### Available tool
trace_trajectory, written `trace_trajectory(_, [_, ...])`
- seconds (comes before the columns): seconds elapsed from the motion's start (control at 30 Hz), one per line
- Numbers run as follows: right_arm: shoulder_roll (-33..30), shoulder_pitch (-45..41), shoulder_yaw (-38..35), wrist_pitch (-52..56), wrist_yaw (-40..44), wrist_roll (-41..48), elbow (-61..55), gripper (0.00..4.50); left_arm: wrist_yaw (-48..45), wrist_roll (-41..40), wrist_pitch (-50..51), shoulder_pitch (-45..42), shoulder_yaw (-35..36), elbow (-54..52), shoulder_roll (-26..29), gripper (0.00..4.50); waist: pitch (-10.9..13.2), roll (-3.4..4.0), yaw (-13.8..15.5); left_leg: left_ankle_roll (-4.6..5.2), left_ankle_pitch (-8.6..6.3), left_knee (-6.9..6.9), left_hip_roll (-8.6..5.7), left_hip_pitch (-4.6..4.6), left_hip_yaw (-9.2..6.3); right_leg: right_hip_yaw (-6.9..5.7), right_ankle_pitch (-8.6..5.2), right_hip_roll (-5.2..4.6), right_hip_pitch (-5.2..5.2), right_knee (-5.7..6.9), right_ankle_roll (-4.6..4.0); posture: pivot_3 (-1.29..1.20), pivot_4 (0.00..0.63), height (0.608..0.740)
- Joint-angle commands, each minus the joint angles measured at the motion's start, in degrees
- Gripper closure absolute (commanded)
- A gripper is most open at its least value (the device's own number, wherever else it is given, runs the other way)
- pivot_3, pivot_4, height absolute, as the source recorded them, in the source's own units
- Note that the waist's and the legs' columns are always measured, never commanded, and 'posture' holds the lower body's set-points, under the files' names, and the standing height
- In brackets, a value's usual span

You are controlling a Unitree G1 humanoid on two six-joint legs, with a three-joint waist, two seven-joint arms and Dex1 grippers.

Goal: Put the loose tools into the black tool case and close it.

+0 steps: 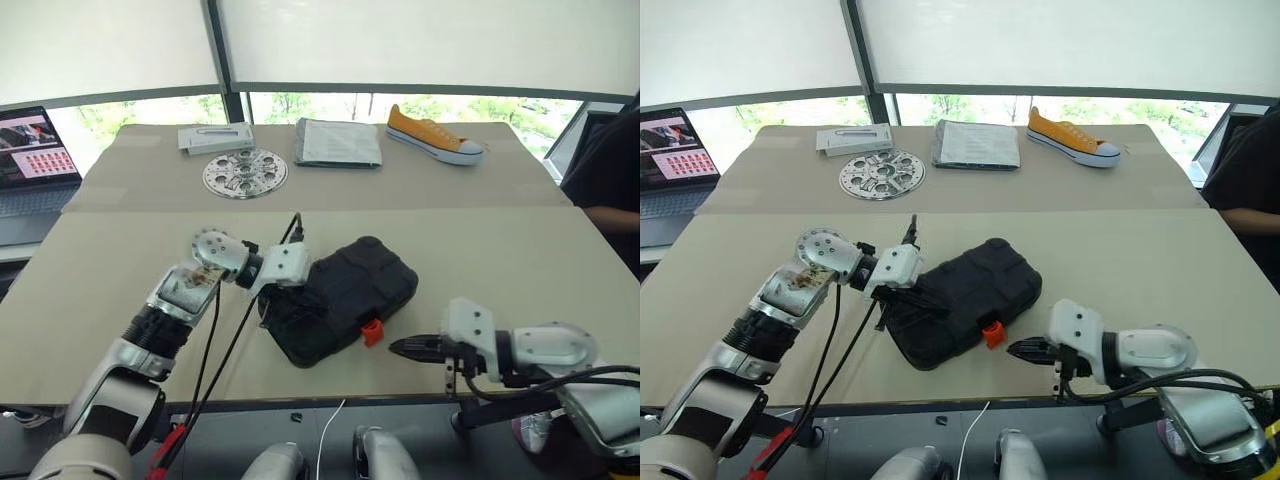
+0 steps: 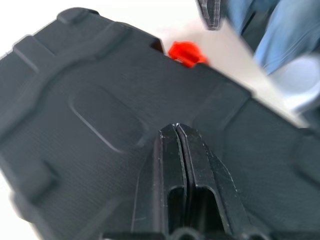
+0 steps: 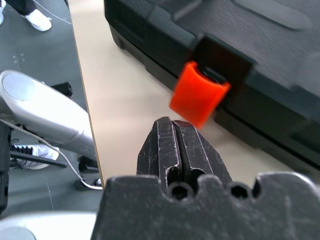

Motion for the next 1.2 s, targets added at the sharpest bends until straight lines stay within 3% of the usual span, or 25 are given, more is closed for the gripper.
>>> trace_trajectory(0.03, [1.15, -1.89, 1.89, -0.52, -1.83, -2.18, 0.60, 4.50, -1.02, 5.98, -4.90, 2.04, -4.16, 3.76, 1.67, 4.41, -0.10, -0.01, -0.10, 0.00, 0.00, 0.00, -0.01, 0.02, 0.02, -0.01, 0.00, 0.01, 0.00, 0.00, 0.00, 0.00, 0.150, 0.737])
trace_trajectory(0.3, [6.28, -5.67, 7.44, -2.52, -5.63, -8.13, 7.40, 4.50, -0.60, 5.21, -5.37, 1.93, -3.28, 4.15, 1.05, 4.41, -0.33, 0.09, -0.17, 0.01, 0.00, -0.04, 0.03, 0.10, 0.06, -0.02, 0.00, 0.22, 0.01, 0.01, 0.00, 0.00, 0.150, 0.737])
trace_trajectory(0.57, [11.59, -7.08, 7.71, -2.65, -8.18, -8.56, 8.40, 4.50, 0.27, 5.16, -4.84, 1.34, -3.39, 3.88, -0.32, 4.41, -0.35, 0.12, -0.22, 0.02, 0.01, -0.03, 0.02, 0.09, 0.07, -0.01, 0.00, 0.31, 0.00, 0.03, 0.00, 0.00, 0.150, 0.737])
trace_trajectory(0.8, [12.45, -5.83, 2.53, -2.33, -8.49, -3.45, 1.48, 4.50, 0.10, 6.32, -8.14, 1.75, -4.58, 5.00, -0.79, 4.41, -0.36, 0.14, -0.46, 0.01, 0.01, -0.06, 0.06, 0.10, 0.08, 0.03, 0.00, 0.31, -0.05, 0.03, -0.01, 0.00, 0.150, 0.737])
trace_trajectory(1.2, [12.08, -8.20, 2.91, -2.18, -8.41, -6.00, 3.85, 4.50, -0.07, 7.51, -10.73, 2.02, -4.54, 7.02, -1.06, 4.41, -0.45, 0.19, -0.76, 0.01, 0.00, -0.07, 0.15, 0.18, 0.13, 0.07, 0.00, 0.31, 0.01, 0.03, -0.01, 0.00, 0.150, 0.737])
